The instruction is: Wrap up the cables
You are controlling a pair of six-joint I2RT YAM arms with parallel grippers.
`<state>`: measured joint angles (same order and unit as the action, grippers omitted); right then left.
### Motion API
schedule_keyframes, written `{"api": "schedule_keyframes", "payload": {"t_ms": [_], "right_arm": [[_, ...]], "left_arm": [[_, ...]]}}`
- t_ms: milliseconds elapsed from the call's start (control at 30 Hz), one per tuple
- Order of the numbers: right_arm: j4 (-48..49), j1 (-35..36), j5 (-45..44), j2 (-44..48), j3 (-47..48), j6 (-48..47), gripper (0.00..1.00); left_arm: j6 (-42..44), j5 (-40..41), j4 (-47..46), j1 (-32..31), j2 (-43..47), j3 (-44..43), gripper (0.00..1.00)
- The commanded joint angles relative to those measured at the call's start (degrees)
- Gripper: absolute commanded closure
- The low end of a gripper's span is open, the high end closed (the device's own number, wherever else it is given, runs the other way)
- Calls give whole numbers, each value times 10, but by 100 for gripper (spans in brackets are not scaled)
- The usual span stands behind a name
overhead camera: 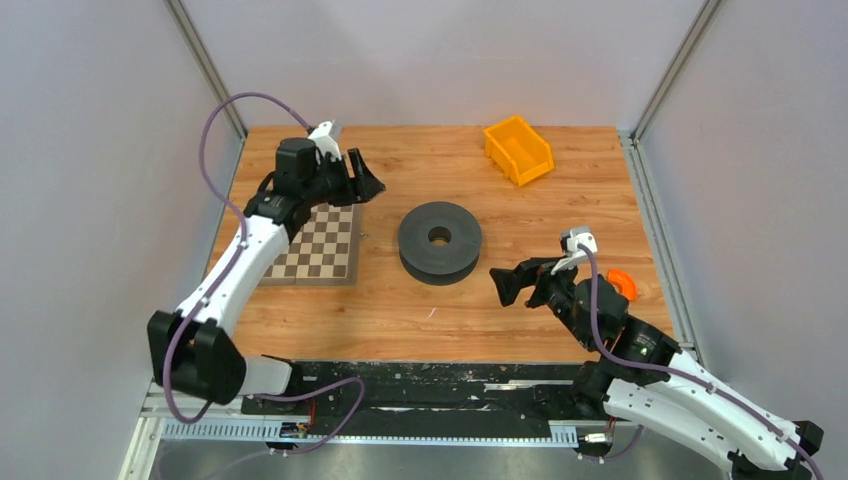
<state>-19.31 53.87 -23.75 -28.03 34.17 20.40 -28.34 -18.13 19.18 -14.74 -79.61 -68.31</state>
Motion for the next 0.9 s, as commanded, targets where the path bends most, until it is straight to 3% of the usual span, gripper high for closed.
{"api": "schedule_keyframes", "payload": {"t_ms": [0,67,233,433,867], "right_arm": [[-67,0,-69,1,47,71,0],[-97,0,-92,-4,71,91,0],[-145,0,-130,3,107,92,0],[-146,0,-145,22,117,77,0],[-135,0,-176,-1,132,60,0]], "left_arm": [[57,-50,10,-12,98,25,13],[64,-77,-1,-22,149,55,2],[67,-143,-30,-26,284,130,0],[82,-124,-69,-26,399,210,0],[84,-94,-74,-26,425,234,0]]}}
